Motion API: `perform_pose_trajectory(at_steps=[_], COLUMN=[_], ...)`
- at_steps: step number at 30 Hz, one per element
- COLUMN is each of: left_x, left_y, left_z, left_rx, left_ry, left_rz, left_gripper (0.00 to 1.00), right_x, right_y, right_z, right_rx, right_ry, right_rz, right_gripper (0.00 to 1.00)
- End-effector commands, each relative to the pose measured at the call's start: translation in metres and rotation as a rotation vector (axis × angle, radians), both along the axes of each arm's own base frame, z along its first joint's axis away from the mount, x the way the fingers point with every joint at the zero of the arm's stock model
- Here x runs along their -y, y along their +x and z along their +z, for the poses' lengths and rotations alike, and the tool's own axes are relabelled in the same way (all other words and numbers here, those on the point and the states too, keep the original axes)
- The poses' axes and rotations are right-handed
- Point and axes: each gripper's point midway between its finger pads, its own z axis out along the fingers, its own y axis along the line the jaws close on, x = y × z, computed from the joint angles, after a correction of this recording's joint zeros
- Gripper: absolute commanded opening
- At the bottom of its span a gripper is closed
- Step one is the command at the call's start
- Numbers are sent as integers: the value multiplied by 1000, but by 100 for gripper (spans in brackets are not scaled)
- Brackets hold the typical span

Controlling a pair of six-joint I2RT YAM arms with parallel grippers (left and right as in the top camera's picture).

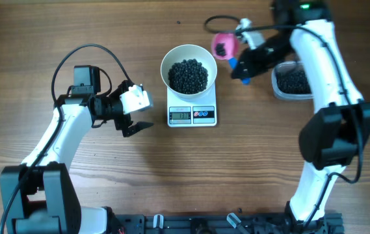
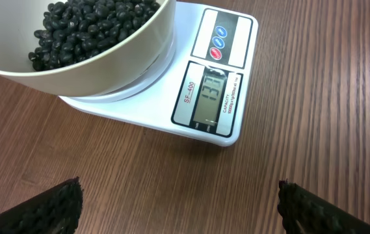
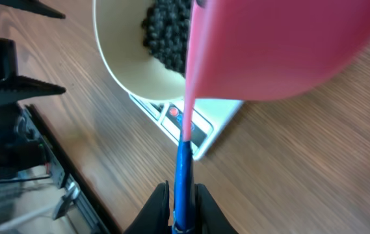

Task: Scoop item into bowl and weigh 150g on scale
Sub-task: 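Carry the scoop over the bowl and pour the beans in, then return the scoop to the bean tub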

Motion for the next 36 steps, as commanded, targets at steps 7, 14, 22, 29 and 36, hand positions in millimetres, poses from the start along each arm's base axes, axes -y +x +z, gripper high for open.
perform_pose_trajectory(at_steps=[7, 14, 22, 29, 36], left_x=[-2, -2, -2, -2, -2], left_y=[0, 0, 0, 0, 0], left_z=[5, 5, 5, 5, 5], left_rx=[30, 30, 30, 30, 30], left_ry=[6, 5, 5, 5, 5], left_rz=[-8, -8, -8, -8, -8], left_gripper=[100, 100, 100, 100, 100], right_x=[-41, -45, -60, -50, 70], right_y=[10, 15, 10, 3, -18], right_z=[-13, 1, -1, 38, 82], right_rx=[303, 508, 510, 382, 143], right_ry=[-591, -870, -825, -469, -258], right_rz=[29, 30, 39, -43, -342], right_gripper=[4, 4, 4, 4, 4])
